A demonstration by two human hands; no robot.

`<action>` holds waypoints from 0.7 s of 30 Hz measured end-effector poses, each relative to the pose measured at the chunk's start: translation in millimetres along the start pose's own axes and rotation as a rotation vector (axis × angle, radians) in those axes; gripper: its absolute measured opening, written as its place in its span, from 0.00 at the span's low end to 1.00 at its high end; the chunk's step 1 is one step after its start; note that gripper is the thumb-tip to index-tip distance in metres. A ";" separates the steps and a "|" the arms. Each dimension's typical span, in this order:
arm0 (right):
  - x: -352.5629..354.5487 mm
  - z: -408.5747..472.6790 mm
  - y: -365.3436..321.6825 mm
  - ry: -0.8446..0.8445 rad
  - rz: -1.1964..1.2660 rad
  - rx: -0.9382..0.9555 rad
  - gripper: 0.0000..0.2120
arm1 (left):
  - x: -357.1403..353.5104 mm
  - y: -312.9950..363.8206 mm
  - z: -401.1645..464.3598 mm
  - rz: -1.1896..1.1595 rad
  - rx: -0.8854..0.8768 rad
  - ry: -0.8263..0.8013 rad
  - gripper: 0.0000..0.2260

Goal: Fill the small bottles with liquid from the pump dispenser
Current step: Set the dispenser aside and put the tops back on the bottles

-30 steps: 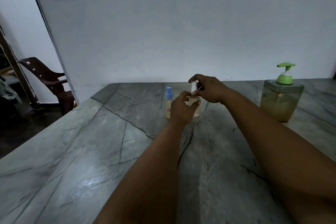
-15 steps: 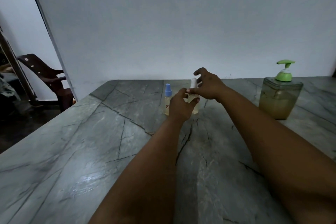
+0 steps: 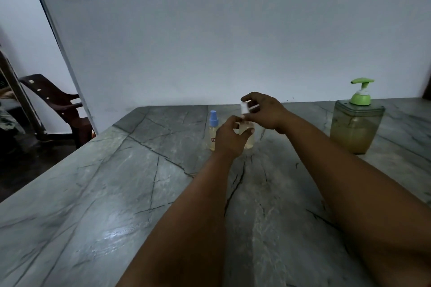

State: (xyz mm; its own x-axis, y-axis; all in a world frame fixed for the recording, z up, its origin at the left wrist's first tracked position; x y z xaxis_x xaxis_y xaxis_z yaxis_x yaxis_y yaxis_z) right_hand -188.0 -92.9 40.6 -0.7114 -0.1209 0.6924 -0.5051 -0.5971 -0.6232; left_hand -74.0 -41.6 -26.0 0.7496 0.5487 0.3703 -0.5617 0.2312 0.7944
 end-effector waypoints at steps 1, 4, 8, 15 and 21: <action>2.4 0.2 -1.0 0.003 0.025 0.020 0.19 | 0.1 -0.2 0.5 -0.002 0.009 0.000 0.15; 0.4 0.5 -4.4 0.059 -0.065 0.046 0.14 | -0.3 -0.7 1.2 -0.009 0.011 0.004 0.15; -3.3 1.9 1.4 0.121 -0.040 -0.020 0.17 | -0.4 -0.4 1.0 -0.014 0.002 0.004 0.15; -10.5 2.6 4.1 0.195 -0.175 -0.035 0.24 | 0.9 0.0 -0.8 -0.030 -0.001 -0.008 0.16; 9.0 -1.2 7.2 -0.049 0.229 -0.082 0.24 | 1.2 -1.5 1.1 -0.025 0.005 0.000 0.17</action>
State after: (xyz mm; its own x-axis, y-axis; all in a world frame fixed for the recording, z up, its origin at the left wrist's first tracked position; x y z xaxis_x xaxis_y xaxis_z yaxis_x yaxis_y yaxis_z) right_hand -198.5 -97.4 41.9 -0.7883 -0.2853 0.5452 -0.3726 -0.4839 -0.7918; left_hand -71.9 -42.3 -26.2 0.7636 0.5427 0.3499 -0.5408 0.2413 0.8058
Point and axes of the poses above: each hand's wrist, its own z-axis towards the middle knuckle, its own x-axis out of the back of the hand, y = z × x, the point moved 1 cm from there along z, towards the middle knuckle
